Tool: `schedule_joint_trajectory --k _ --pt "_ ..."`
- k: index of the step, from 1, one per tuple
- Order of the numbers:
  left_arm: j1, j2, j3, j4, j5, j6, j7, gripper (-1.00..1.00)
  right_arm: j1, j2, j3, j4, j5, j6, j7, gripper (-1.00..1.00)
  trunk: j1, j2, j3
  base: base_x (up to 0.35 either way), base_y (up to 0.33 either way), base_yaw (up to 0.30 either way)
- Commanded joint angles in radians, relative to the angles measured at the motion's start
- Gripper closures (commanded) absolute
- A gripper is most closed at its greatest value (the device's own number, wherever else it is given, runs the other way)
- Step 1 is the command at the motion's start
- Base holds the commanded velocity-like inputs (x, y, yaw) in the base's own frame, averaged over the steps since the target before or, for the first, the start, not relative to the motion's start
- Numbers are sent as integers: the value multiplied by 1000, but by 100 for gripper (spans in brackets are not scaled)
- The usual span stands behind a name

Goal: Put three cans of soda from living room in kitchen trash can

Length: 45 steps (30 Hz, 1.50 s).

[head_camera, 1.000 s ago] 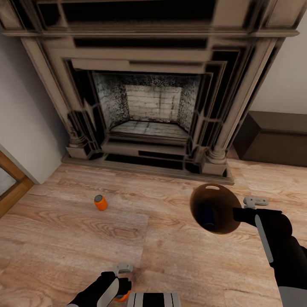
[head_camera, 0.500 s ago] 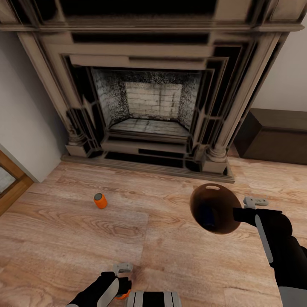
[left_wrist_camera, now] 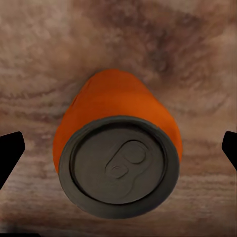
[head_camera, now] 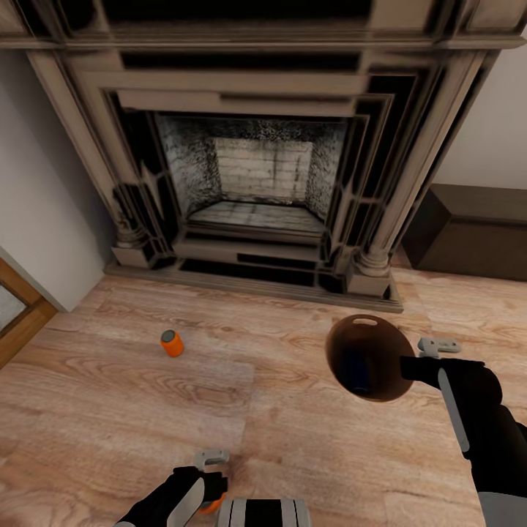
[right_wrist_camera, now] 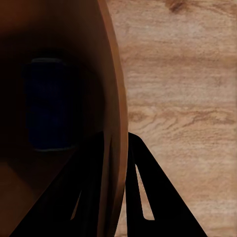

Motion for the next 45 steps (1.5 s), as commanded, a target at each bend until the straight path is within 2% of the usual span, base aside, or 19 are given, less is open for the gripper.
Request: schedule_joint_trajectory --k 1,12,16,24,30,44,45 --pt "0 0 0 0 0 0 -6 -100 0 0 0 -9 -11 0 5 100 0 0 -4 0 0 0" --pt "0 0 0 0 0 -1 -15 -100 40 0 2 -61 -13 0 5 100 0 0 -4 0 0 0" --pt "0 0 0 0 -1 -1 -15 -100 45 0 3 -65 -13 0 5 100 2 -1 -19 0 0 0" --pt "0 0 0 0 1 -1 -16 -100 47 1 3 -66 -13 0 5 100 2 -1 -19 0 0 0" --pt "0 0 0 0 1 -1 -16 -100 47 1 3 -66 -13 0 5 100 5 -3 -43 0 0 0" --pt "0 1 0 -1 2 -2 -18 -100 47 1 3 -66 -13 0 5 100 5 -3 -43 0 0 0" --pt "0 1 0 -1 2 -2 -21 100 47 1 3 -66 -13 0 5 100 5 -3 -43 0 0 0"
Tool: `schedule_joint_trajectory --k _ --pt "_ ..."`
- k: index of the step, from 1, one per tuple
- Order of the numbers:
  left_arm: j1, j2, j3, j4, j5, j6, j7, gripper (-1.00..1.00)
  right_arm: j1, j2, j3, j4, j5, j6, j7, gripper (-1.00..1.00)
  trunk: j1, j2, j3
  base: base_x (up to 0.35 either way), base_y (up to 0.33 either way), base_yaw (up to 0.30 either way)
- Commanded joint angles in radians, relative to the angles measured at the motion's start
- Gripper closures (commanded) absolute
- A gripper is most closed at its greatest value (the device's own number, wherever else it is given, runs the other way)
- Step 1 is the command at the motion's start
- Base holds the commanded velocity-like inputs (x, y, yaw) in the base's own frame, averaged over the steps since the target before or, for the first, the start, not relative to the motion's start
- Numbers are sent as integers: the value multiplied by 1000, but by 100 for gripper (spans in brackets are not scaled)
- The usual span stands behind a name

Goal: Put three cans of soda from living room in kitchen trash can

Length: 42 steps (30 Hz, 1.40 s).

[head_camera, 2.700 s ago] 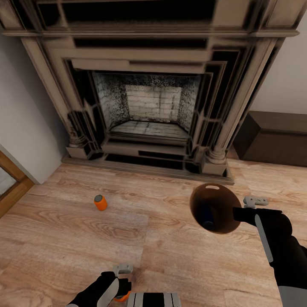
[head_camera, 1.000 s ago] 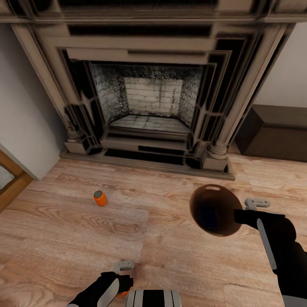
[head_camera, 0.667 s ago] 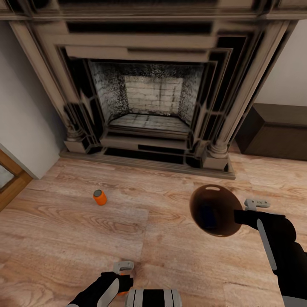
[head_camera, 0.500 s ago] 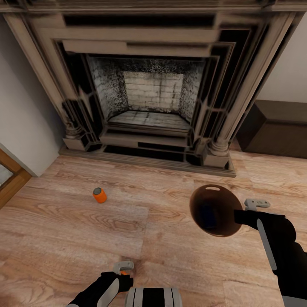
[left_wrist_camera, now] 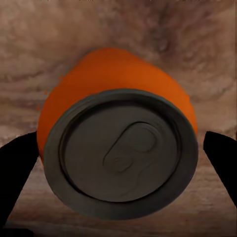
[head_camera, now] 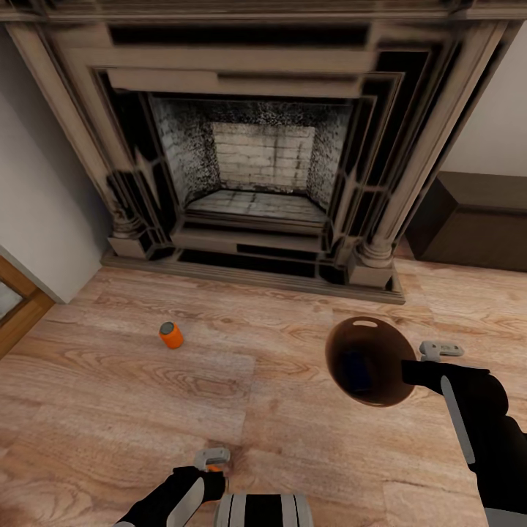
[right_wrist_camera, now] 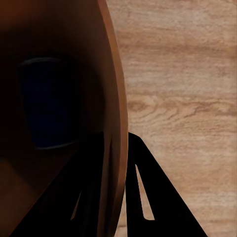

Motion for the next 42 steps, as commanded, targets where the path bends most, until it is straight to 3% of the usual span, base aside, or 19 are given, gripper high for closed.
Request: schedule_joint_trajectory --k 1,8,40,42 --pt "0 0 0 0 1 -1 -9 100 0 0 0 0 -10 0 5 100 0 0 0 0 0 0" --pt "0 0 1 0 3 -1 -43 100 0 0 0 0 -10 0 5 100 0 0 0 0 0 0" --pt "0 0 0 -9 -1 -1 -45 100 0 0 1 0 -10 0 5 100 0 0 0 0 0 0" --pt "0 0 0 -9 -1 -2 -46 100 0 0 0 0 -10 0 5 100 -1 0 8 0 0 0"
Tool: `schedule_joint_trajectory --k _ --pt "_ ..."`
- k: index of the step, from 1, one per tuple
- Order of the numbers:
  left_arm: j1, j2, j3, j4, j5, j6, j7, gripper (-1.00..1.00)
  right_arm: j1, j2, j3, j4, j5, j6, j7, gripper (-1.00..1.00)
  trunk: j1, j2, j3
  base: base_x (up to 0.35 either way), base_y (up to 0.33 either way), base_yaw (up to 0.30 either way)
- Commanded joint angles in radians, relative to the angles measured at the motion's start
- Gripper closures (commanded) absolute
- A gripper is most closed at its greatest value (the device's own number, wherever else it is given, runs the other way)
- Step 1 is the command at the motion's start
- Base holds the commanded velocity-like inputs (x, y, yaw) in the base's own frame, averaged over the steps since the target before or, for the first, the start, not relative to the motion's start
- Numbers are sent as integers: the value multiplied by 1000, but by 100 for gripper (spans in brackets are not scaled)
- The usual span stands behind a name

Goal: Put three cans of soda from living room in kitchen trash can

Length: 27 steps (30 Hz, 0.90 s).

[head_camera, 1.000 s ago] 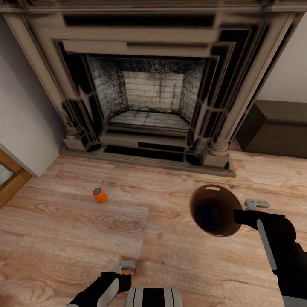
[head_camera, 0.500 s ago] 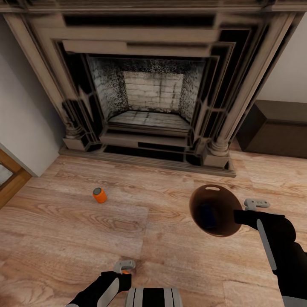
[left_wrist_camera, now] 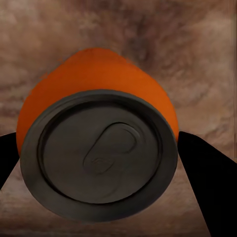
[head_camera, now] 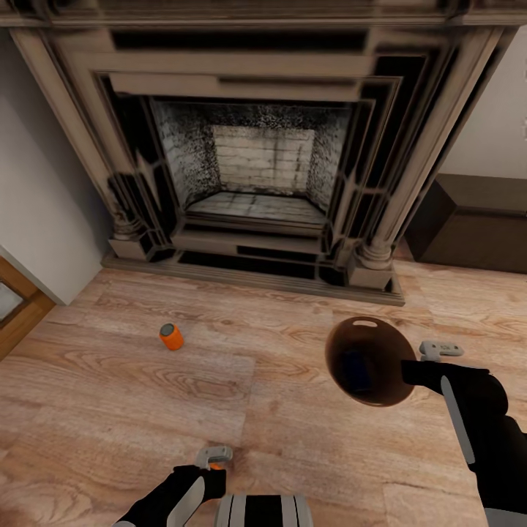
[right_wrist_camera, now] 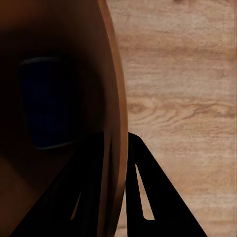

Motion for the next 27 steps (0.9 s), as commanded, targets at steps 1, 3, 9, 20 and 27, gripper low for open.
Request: schedule_joint_trajectory --k 1,3,9,20,27 --pt "0 0 0 1 0 0 0 100 0 1 0 0 -13 0 5 100 0 0 4 0 0 0" --pt "0 0 1 2 1 1 -2 100 0 1 1 0 -13 0 5 100 -1 1 12 0 0 0" --pt "0 0 1 1 0 2 -2 100 0 1 1 0 -13 0 5 100 -4 2 35 0 0 0" --pt "0 0 -1 -3 0 -20 -25 100 0 1 1 1 -12 0 5 100 -16 18 76 0 0 0" --pt "1 1 -5 -28 0 -51 -36 100 1 2 1 4 -11 0 5 100 -43 67 98 0 0 0"
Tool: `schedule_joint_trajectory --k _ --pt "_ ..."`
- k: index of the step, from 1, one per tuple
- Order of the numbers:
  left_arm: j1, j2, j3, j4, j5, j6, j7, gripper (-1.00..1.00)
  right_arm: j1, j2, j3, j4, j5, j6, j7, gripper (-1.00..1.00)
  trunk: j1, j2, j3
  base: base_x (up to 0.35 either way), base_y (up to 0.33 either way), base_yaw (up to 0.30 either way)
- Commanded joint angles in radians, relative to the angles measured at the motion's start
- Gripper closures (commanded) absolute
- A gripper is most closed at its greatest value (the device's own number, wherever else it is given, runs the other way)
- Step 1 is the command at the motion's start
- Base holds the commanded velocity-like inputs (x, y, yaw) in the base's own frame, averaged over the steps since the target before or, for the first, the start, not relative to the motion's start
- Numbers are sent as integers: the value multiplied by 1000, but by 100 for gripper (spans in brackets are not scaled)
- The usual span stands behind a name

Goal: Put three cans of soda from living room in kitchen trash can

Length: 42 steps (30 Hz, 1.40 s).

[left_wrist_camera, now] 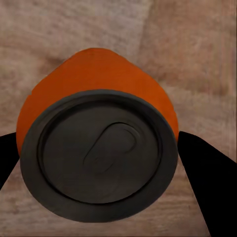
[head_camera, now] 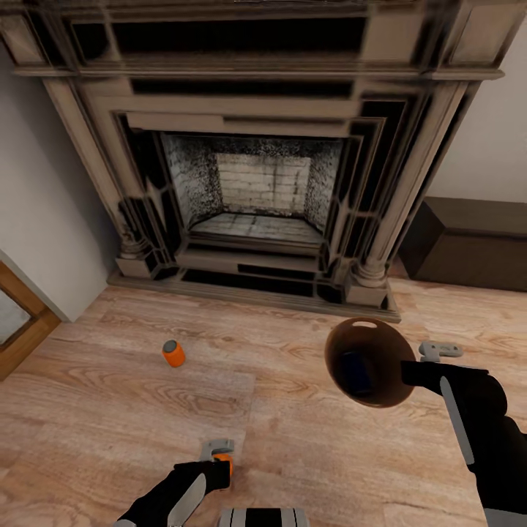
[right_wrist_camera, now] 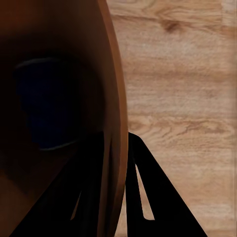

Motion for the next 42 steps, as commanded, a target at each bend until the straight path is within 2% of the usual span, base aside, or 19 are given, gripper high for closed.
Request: schedule_joint_trajectory --k 1,6,10,14,19,24,27,28,30,31,34,37,42 --pt "1 0 -1 -29 0 -2 -9 100 0 0 0 1 -11 0 5 100 -4 7 3 0 0 0" --pt "7 2 -1 -114 0 1 -28 100 0 0 1 9 -8 0 5 100 -23 42 19 0 0 0" --pt "13 2 0 -203 0 28 -28 100 0 -1 24 12 -3 0 4 100 -39 70 31 0 0 0" --pt "23 8 1 -322 0 102 -20 100 -1 -1 34 19 -1 0 3 100 -54 98 44 0 0 0" --pt "35 15 3 -422 0 178 -16 100 -1 -4 28 54 1 0 -4 100 -73 133 60 0 0 0" --pt "68 20 7 -607 0 326 1 100 -4 -10 24 120 2 0 -15 100 -92 168 75 0 0 0" --pt "88 22 9 -725 1 410 46 100 -7 -11 23 155 2 0 -21 100 -104 189 85 0 0 0" --pt "93 22 10 -782 3 457 64 100 -8 -11 23 169 2 0 -24 100 -108 196 88 0 0 0" --pt "96 21 11 -829 4 502 76 100 -9 -10 23 178 2 0 -25 100 -115 210 94 0 0 0" --pt "97 20 12 -862 5 548 84 100 -10 -9 24 184 2 0 -27 100 -119 217 97 0 0 0" --pt "97 18 12 -897 5 639 93 100 -10 -6 27 194 2 0 -39 100 -131 238 107 0 0 0" --pt "82 14 12 -917 4 704 97 100 -11 -1 33 209 1 0 -99 100 -142 259 116 0 0 0" --pt "37 8 10 -923 7 711 99 100 -11 1 37 222 -1 0 -148 100 -161 294 132 0 0 0"
